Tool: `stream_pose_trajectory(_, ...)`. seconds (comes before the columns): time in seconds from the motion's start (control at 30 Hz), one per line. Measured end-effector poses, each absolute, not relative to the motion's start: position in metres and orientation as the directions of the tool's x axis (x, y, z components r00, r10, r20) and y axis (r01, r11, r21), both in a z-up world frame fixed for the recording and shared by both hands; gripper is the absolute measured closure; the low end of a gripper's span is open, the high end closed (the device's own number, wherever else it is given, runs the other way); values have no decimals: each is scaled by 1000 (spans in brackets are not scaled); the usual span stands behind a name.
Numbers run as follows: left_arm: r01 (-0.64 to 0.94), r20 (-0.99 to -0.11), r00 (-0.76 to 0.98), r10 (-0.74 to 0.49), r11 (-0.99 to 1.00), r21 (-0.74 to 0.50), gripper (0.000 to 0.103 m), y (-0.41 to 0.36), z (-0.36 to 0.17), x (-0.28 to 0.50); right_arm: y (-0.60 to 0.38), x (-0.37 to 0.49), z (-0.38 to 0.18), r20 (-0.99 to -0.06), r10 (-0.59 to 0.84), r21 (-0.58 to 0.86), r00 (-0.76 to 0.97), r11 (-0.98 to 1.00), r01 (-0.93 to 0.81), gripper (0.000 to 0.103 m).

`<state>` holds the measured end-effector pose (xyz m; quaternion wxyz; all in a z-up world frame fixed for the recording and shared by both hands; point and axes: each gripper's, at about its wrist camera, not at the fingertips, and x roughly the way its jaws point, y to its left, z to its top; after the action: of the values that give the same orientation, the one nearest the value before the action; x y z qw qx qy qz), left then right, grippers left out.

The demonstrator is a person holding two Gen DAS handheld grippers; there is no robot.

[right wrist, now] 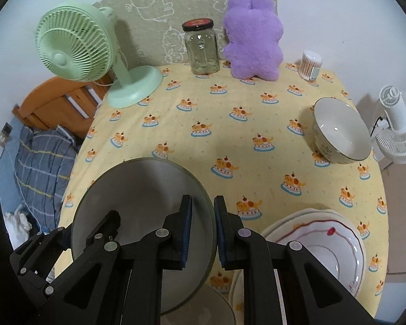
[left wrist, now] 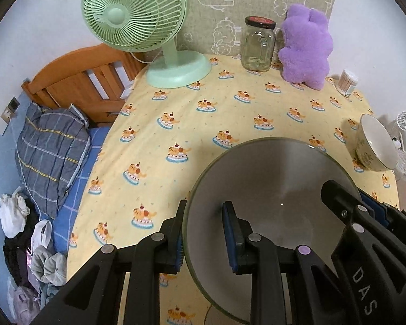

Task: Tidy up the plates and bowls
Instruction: 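Carry the white bowl with both grippers toward the plate stack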

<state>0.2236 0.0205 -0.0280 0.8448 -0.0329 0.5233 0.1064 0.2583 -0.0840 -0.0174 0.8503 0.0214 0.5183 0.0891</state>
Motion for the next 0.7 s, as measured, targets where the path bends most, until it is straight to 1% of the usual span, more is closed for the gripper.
stream_pose_trajectory(0.1, -202, -884, 444, 143, 978, 57, 80, 18, -20, 212, -87, 246, -10, -873, 171, 127, 456, 984, -125, 83)
stream_pose_trajectory(0.33, -163, -880, 466, 97, 986, 23, 80, 13, -11, 187, -92, 213, 4, -870, 125, 96, 477, 992, -84, 83)
stream_pose_trajectory(0.57, -134, -902, 430, 42, 991, -18, 80, 10, -25, 165, -98, 186, -5, -885, 99, 87, 455, 995, -47, 83)
stream_pose_trajectory(0.7, -112, -907, 421, 36, 994, -12, 80, 5, -32, 154, -102, 173, -14, -898, 89, 83, 431, 996, -32, 83)
